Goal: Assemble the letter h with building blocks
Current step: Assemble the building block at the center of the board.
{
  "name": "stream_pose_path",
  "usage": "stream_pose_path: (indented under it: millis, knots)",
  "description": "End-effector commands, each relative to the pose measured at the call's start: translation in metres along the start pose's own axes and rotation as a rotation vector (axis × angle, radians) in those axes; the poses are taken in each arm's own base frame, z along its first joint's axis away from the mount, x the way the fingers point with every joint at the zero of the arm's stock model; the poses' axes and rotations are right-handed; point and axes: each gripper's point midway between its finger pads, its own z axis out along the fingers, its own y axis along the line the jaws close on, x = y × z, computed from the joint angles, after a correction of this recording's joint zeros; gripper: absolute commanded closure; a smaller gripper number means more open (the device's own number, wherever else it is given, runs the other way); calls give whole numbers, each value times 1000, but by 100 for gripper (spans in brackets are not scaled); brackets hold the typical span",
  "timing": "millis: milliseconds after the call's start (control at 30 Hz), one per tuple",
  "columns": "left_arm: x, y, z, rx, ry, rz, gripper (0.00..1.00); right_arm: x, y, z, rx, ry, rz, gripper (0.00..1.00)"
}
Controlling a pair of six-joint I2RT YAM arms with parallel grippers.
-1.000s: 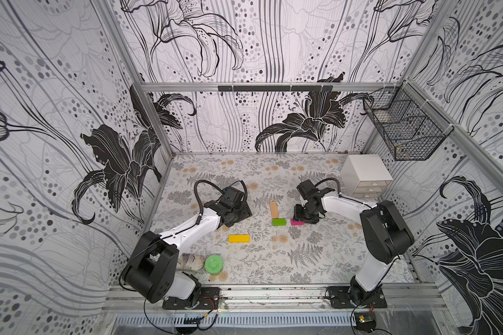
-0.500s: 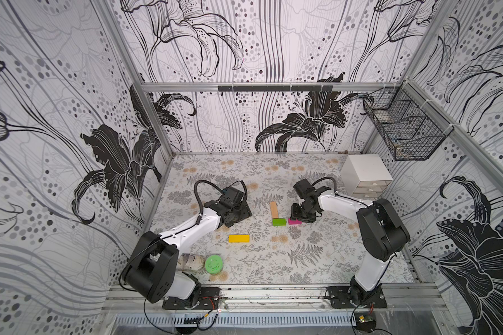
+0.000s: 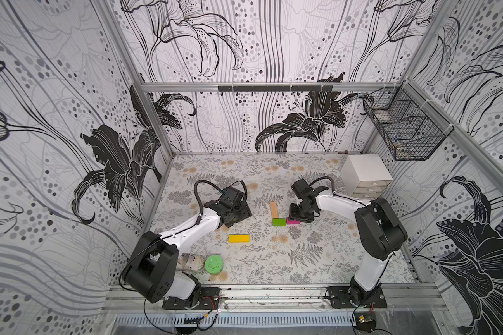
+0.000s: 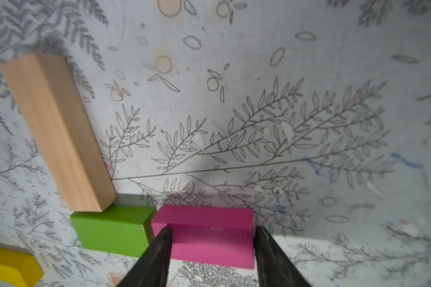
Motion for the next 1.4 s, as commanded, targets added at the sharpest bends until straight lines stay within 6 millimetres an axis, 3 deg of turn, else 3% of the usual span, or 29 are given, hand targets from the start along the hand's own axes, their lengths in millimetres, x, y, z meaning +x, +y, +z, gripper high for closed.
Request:
stream_pose_path:
  millis: [0,1067,1200,1367]
  knots:
    - [-9,-4,-3,1,-26,11,27,7,-2,6,35,36,8,45]
    - [-8,-2,-2,-6,-22,11,27,12,-1,8,49,42,-3,44]
    - [-7,-2,-2,-4,-21,11,27,7,-3,0,71,20,-15,41]
    - [-8,-1,-3,-5,-26,11,27,-5,-3,-24,99,-38,-34,31]
